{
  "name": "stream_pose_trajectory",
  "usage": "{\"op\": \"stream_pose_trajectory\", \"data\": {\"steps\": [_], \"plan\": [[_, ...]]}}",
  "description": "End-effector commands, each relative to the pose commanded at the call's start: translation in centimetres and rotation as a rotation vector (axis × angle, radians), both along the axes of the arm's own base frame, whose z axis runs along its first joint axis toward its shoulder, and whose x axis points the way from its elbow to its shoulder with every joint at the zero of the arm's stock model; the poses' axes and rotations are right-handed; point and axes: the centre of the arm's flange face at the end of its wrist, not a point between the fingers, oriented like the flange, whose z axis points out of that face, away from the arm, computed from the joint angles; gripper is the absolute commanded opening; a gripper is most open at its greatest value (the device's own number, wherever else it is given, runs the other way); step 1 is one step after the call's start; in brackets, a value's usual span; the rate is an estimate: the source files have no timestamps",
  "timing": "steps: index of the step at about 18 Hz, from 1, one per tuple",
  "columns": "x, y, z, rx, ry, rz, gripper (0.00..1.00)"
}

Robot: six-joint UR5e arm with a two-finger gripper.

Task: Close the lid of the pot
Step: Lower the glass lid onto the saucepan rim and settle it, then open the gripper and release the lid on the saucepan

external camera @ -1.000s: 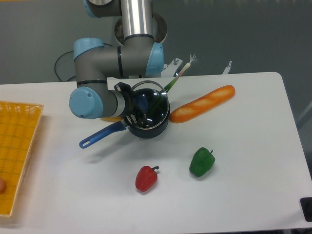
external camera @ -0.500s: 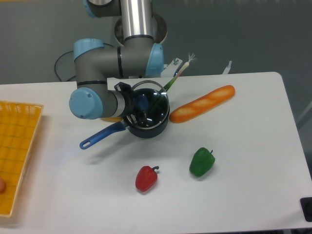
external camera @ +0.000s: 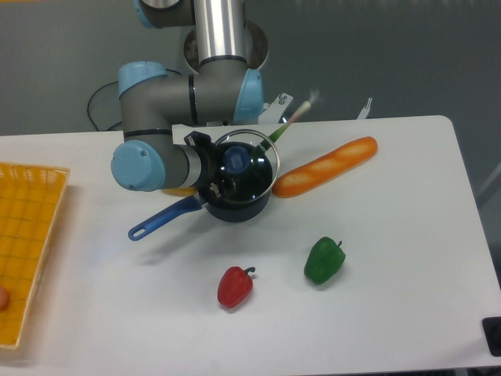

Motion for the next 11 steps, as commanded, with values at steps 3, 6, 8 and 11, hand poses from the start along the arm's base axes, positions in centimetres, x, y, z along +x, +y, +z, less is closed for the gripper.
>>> {"op": "stream_pose_trajectory", "data": {"steps": [3, 6, 8, 11], "plan": [[-0.1, 0.0, 0.1, 0.002, 0.001, 0.000, 0.75], [-0.8, 0.2, 1.3, 0.026, 0.007, 0.007, 0.81], [-1.9, 0.4, 2.7, 0.058, 0.014, 0.028, 1.00], [-4.5, -0.3, 5.0, 0.121, 0.017, 0.095, 1.00]]}}
